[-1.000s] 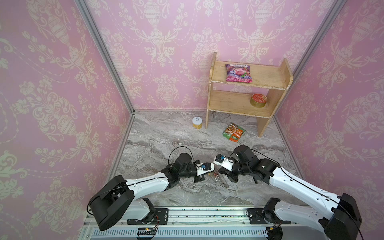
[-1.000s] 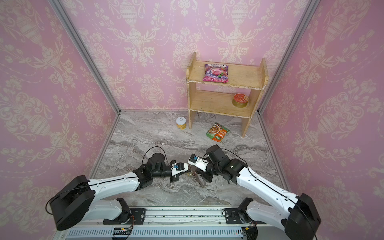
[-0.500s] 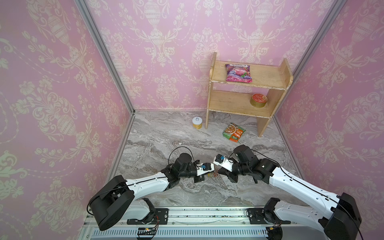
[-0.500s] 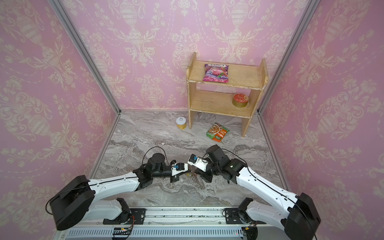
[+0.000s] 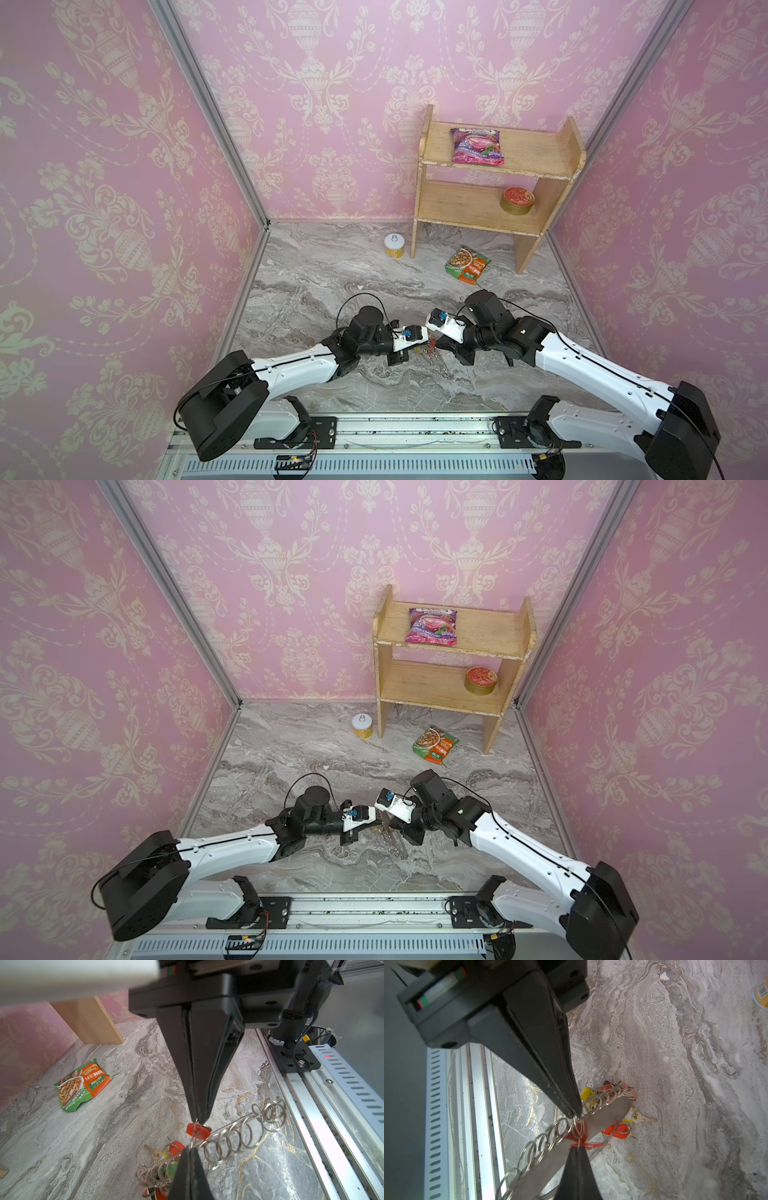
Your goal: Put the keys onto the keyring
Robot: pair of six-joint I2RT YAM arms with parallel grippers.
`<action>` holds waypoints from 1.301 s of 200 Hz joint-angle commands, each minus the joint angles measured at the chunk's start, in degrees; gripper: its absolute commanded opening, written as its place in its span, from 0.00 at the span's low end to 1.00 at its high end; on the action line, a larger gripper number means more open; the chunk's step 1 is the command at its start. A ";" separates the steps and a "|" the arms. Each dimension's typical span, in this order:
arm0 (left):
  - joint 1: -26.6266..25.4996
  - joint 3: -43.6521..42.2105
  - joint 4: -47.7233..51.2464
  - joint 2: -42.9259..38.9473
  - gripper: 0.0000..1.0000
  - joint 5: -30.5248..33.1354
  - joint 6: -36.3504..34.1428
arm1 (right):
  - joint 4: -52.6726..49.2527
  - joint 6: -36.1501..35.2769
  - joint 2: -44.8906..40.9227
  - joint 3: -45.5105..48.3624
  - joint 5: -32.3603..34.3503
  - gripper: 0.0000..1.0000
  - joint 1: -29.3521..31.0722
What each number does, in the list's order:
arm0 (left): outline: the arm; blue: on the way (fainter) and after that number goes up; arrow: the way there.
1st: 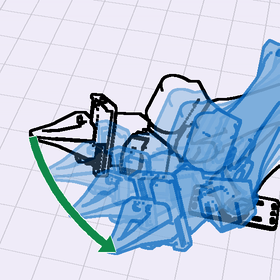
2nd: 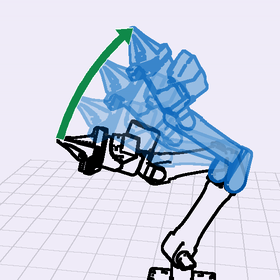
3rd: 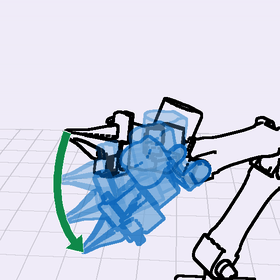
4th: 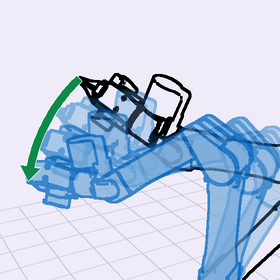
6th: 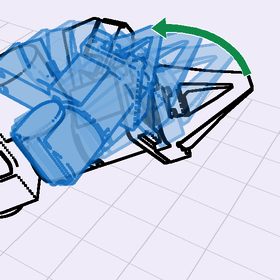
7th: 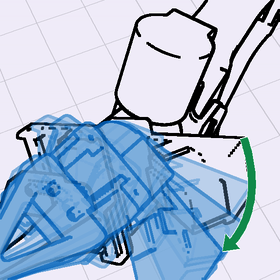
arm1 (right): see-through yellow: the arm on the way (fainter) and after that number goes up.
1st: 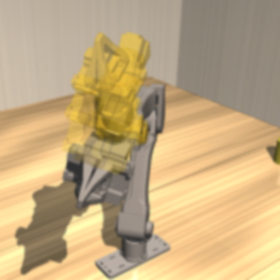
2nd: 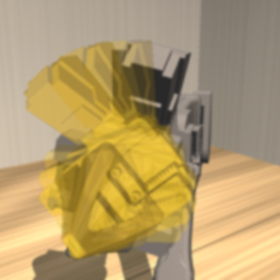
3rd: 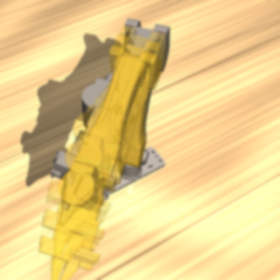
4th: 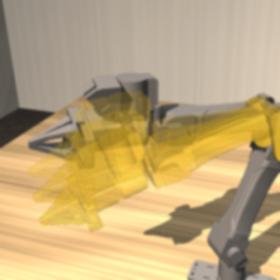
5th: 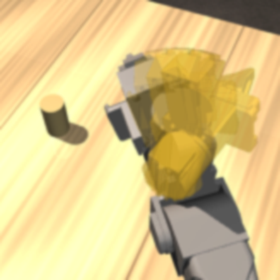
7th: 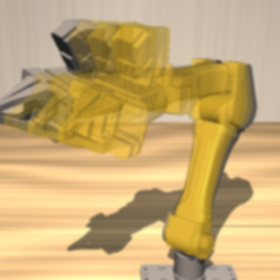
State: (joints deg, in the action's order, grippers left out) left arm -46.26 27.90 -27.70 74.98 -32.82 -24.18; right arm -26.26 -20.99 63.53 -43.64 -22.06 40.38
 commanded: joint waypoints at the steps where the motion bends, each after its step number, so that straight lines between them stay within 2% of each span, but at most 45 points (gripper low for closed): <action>1: 0.03 0.75 -3.32 -1.53 0.00 -2.67 2.07 | 1.26 0.60 0.26 0.22 -1.71 0.00 0.73; 260: 0.03 1.78 -3.76 -0.45 0.00 -5.59 6.95 | 7.97 5.28 -2.28 2.32 -3.85 0.00 0.06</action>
State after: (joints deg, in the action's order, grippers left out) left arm -46.17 27.92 -28.14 74.98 -34.63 -18.90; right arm -23.29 -17.85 62.87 -41.95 -23.51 40.38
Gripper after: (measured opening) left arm 0.044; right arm 0.036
